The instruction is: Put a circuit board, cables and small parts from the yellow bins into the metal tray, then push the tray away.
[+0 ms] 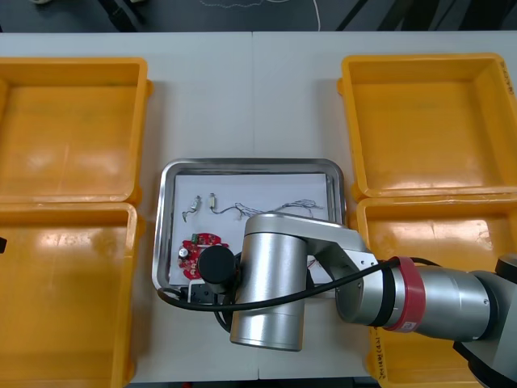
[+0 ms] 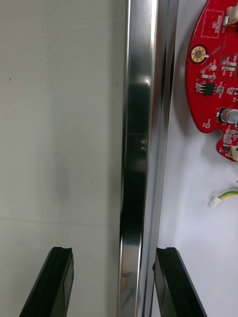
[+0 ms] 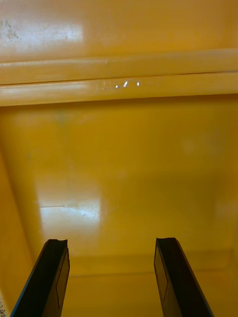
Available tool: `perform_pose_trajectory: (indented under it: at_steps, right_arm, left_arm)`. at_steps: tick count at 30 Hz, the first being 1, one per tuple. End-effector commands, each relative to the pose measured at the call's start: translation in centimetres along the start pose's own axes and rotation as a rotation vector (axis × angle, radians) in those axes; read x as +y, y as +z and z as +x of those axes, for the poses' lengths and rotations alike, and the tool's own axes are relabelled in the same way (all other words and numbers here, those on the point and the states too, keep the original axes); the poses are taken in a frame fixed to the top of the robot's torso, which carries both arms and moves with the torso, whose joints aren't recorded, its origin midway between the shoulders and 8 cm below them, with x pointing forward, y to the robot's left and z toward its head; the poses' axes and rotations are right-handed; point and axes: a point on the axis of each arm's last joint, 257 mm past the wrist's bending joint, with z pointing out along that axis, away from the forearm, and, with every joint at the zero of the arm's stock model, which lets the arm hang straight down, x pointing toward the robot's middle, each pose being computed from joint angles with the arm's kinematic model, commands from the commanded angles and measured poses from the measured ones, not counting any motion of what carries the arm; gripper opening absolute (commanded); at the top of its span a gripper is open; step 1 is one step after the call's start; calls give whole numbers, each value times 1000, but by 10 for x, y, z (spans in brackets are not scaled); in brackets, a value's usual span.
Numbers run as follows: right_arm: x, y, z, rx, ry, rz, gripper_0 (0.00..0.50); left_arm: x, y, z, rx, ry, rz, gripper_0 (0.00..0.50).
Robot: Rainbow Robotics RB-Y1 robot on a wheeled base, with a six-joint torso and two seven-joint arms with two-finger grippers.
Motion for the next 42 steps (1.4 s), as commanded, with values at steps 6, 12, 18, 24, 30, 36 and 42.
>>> perform_pose_trajectory:
  at_steps: [6, 12, 18, 24, 30, 36, 42]
  right_arm:
    - [-8, 4, -19, -17, -81, 41, 471]
    - [-10, 10, -21, -19, -72, 41, 470]
    - [-12, 11, -21, -17, -69, 44, 262]
    - [-14, 11, -20, -13, -64, 51, 0]
    - [-22, 8, -19, -5, -64, 70, 0]
    - [-36, 1, -17, 10, -70, 97, 0]
    - [-54, -7, -15, 24, -80, 142, 0]
  left_arm:
    - [8, -8, 6, 14, 97, -39, 500]
    - [8, -8, 6, 14, 97, -39, 500]
    - [8, -8, 6, 14, 97, -39, 500]
    - [8, -8, 6, 14, 97, -39, 500]
    - [8, -8, 6, 14, 97, -39, 500]
    - [8, -8, 6, 14, 97, -39, 500]
    - [8, -8, 6, 14, 97, -39, 500]
